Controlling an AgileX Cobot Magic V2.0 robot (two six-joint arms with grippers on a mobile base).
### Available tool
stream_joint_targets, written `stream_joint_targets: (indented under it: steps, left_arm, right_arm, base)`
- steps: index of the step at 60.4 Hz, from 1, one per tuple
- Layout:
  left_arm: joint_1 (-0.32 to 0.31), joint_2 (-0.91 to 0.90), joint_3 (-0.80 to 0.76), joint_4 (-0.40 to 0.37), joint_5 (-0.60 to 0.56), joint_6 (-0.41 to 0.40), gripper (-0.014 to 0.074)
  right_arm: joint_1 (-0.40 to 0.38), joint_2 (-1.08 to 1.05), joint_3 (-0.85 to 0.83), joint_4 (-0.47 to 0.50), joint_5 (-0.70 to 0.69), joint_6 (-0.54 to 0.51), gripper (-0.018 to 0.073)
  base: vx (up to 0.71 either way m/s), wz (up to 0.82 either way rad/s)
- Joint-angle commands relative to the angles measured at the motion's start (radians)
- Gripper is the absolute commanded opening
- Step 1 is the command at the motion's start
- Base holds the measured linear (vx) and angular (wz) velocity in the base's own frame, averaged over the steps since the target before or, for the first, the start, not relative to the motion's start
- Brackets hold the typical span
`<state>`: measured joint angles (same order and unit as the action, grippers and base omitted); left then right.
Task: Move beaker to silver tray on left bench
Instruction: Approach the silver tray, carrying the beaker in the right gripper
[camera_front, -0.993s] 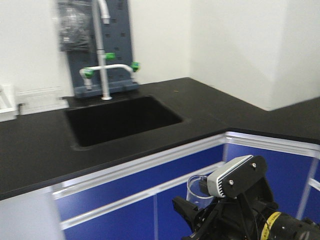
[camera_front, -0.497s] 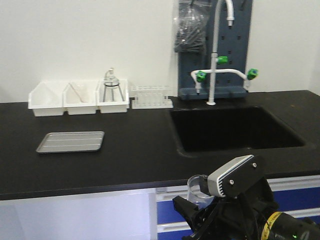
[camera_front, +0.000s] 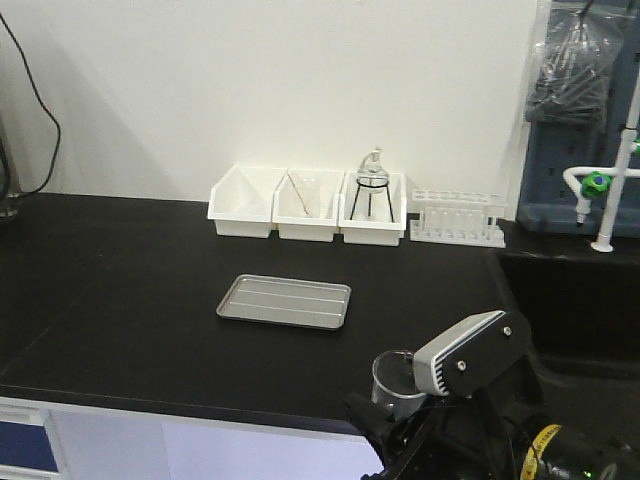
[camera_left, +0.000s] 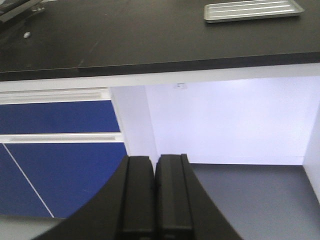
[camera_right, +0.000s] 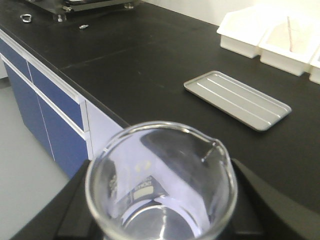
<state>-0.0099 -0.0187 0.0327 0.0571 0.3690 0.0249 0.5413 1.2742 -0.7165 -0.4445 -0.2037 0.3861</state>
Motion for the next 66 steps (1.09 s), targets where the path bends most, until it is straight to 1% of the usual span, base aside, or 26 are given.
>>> stream_joint_targets:
  steps: [1, 29, 66]
  left_arm:
    - [-0.005, -0.007, 0.02, -0.003, -0.081, -0.002, 0.0001]
    - [-0.005, -0.007, 0.02, -0.003, -0.081, -0.002, 0.0001]
    - [-0.005, -0.007, 0.02, -0.003, -0.081, -0.002, 0.0001]
  right_arm:
    - [-0.001, -0.028, -0.029, 0.006, -0.075, -0.002, -0.0011]
    - [-0.001, -0.028, -0.029, 0.006, -0.075, -0.002, -0.0011]
    - [-0.001, -0.028, -0.029, 0.006, -0.076, -0.002, -0.0011]
  base:
    - [0.28, 0.28]
    - [0.32, 0.14]
    - [0.29, -0.03]
